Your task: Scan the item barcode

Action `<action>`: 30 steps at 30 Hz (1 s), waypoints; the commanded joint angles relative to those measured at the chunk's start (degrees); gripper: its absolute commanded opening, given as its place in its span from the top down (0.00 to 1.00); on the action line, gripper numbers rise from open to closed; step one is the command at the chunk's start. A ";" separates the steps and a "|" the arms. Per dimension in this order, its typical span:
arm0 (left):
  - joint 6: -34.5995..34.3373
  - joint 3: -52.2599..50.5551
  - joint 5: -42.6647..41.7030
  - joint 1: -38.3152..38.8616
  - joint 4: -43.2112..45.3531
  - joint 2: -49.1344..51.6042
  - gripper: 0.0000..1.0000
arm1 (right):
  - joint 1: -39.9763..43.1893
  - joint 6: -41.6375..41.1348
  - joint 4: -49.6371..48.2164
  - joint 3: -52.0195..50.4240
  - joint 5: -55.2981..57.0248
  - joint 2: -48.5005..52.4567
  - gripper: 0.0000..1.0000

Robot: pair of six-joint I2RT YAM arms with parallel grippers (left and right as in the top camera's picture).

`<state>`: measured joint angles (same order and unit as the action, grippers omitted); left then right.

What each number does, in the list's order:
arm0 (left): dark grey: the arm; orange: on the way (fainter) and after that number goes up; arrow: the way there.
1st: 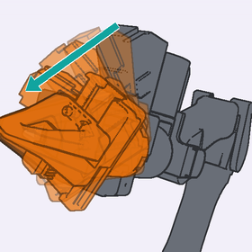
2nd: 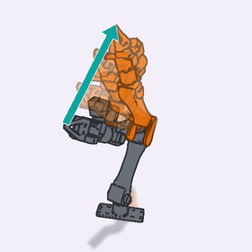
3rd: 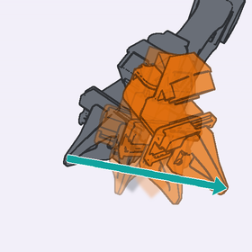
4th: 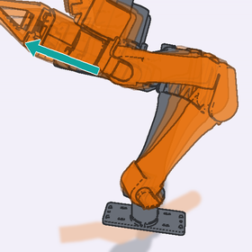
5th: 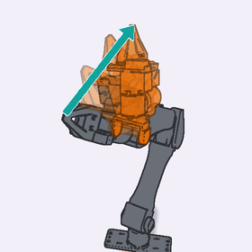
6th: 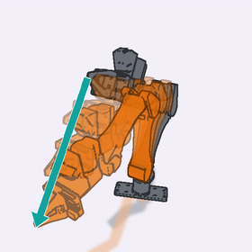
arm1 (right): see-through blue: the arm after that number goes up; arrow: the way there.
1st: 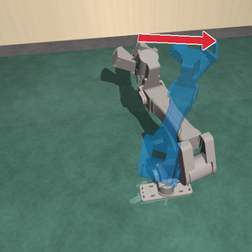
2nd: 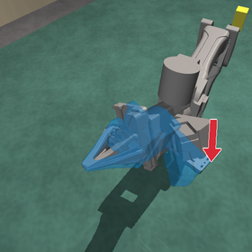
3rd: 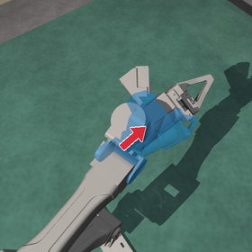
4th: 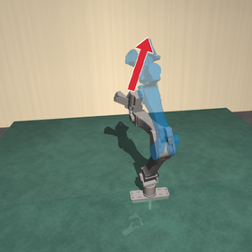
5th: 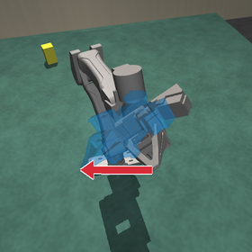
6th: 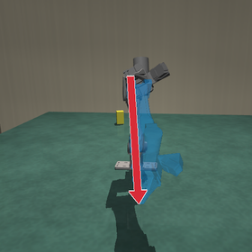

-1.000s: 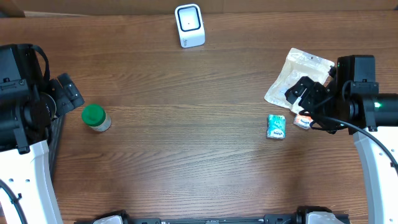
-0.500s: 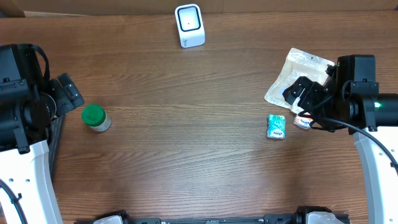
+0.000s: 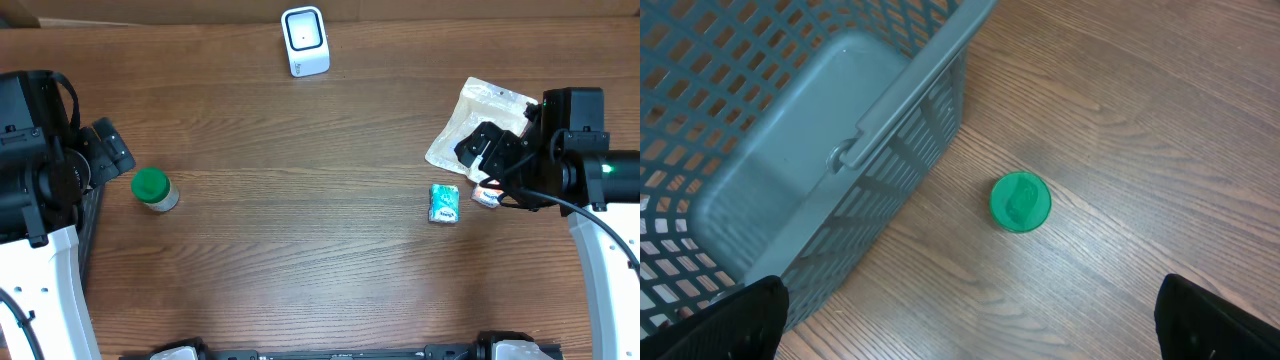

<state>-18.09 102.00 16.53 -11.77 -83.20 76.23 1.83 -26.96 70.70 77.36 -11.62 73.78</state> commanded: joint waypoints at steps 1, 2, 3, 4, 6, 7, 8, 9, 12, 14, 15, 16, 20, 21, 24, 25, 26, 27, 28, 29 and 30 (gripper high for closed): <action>-1.01 0.42 0.37 -0.31 -0.13 -0.50 0.00 | 0.07 0.28 0.04 0.59 -0.04 0.28 0.00; -1.01 0.42 0.37 -0.31 -0.13 -0.50 0.00 | 0.07 0.28 0.11 0.59 -0.04 0.28 0.00; -1.01 0.42 0.37 -0.31 -0.13 -0.48 0.00 | 0.07 0.31 0.20 0.59 -0.04 0.28 0.00; -1.01 0.42 0.37 -0.31 -0.13 -0.48 0.00 | 0.07 0.46 0.24 0.59 -0.04 0.28 0.00; -1.01 0.42 0.37 -0.31 -0.13 -0.48 0.00 | 0.07 0.48 0.42 0.59 -0.04 0.28 0.00; -1.01 0.42 0.37 -0.31 -0.13 -0.48 0.00 | 0.07 0.48 0.44 0.59 -0.04 0.28 0.00; -1.01 0.42 0.37 -0.31 -0.13 -0.48 0.00 | 0.07 0.48 0.44 0.59 -0.04 0.28 0.00; -1.01 0.42 0.37 -0.31 -0.13 -0.48 0.00 | 0.07 0.48 0.42 0.59 -0.04 0.28 0.00; -1.01 0.42 0.37 -0.31 -0.11 -0.48 0.00 | 0.07 0.50 0.42 0.59 -0.02 0.28 0.00; -1.01 0.42 0.37 -0.31 -0.13 -0.48 0.00 | 0.07 0.50 0.42 0.59 -0.02 0.28 0.00; -1.01 0.42 0.37 -0.31 -0.13 -0.48 0.00 | 0.07 0.50 0.48 0.59 -0.02 0.28 0.00; -1.01 0.42 0.37 -0.31 -0.13 -0.48 0.00 | 0.07 0.52 0.50 0.59 0.00 0.28 0.00; -1.01 0.42 0.37 -0.31 -0.13 -0.48 0.01 | 0.07 1.81 0.79 0.59 0.26 0.28 0.00; -1.01 0.42 0.37 -0.31 -0.13 -0.48 0.00 | 0.07 1.79 0.98 0.59 0.39 0.28 0.00; -1.01 0.42 0.37 -0.31 -0.13 -0.48 0.00 | 0.07 1.77 1.73 0.59 0.37 0.28 0.00; -1.01 0.42 0.37 -0.31 -0.13 -0.48 0.00 | 0.07 1.77 1.77 0.59 0.39 0.28 0.00; -1.01 0.42 0.37 -0.31 -0.13 -0.48 0.00 | 0.07 1.77 1.81 0.59 0.39 0.28 0.00; -1.01 0.42 0.37 -0.31 -0.13 -0.48 0.00 | 0.07 1.77 1.79 0.59 0.37 0.28 0.00; -1.01 0.42 0.37 -0.31 -0.13 -0.48 0.00 | 0.07 1.77 1.90 0.59 0.37 0.28 0.00; -1.01 0.42 0.37 -0.31 -0.13 -0.48 0.00 | 0.07 1.77 2.10 0.59 0.39 0.28 0.00; -1.01 0.42 0.37 -0.31 -0.13 -0.48 0.00 | 0.07 1.77 2.25 0.59 0.39 0.28 0.00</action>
<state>-18.09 102.00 16.53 -11.77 -83.22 76.23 1.85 -25.67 72.82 77.36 -11.57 73.78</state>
